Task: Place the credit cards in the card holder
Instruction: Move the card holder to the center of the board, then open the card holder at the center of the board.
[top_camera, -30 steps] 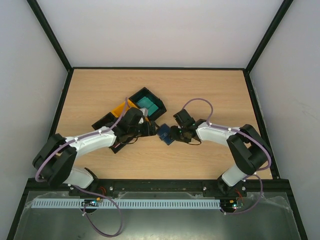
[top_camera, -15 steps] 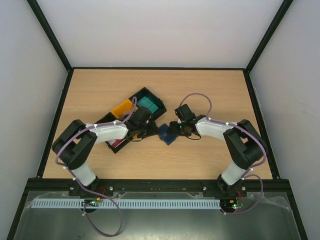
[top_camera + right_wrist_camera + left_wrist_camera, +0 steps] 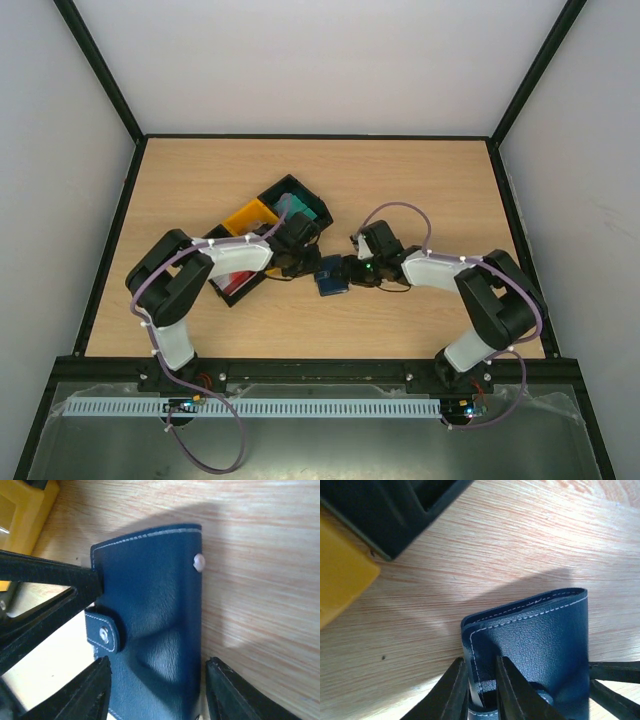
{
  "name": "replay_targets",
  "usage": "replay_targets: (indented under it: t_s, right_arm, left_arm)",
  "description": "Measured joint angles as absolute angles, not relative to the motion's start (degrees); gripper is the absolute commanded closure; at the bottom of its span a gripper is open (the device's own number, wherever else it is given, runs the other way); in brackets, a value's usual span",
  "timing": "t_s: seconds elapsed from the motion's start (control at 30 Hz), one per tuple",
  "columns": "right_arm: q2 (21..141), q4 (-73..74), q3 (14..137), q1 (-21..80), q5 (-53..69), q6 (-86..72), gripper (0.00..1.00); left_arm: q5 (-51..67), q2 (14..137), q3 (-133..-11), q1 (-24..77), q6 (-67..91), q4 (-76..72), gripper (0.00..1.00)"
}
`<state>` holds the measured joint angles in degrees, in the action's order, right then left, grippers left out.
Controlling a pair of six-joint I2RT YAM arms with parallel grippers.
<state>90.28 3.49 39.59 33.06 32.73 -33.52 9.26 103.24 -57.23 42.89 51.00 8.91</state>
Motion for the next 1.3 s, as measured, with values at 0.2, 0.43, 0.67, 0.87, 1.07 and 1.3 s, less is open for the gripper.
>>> replay_targets:
  t_s: [0.2,0.43,0.67,0.87,1.07,1.3]
  right_arm:
    - [89.9,-5.5,34.9,31.1,39.0,-39.8,0.49]
    - [92.0,-18.0,30.9,30.8,44.4,-48.3,0.56]
    - [92.3,-25.5,29.3,30.7,47.1,-54.2,0.71]
    - [92.4,-27.7,29.1,30.7,47.7,-56.2,0.74]
    - [93.9,-27.9,29.4,30.7,48.1,-56.6,0.75]
    - [95.3,-25.7,31.4,30.9,48.4,-55.2,0.97]
  left_arm:
    - [8.8,103.2,-57.5,42.9,49.5,10.8,0.87]
    - [8.7,103.2,-57.5,42.8,48.6,11.5,0.87]
    - [8.5,103.2,-57.5,42.5,48.2,11.8,0.87]
    - [8.4,103.2,-57.5,42.3,48.2,11.7,0.87]
    - [8.5,103.2,-57.5,42.3,48.2,11.7,0.87]
    - [8.4,103.2,-57.4,42.3,48.2,11.6,0.87]
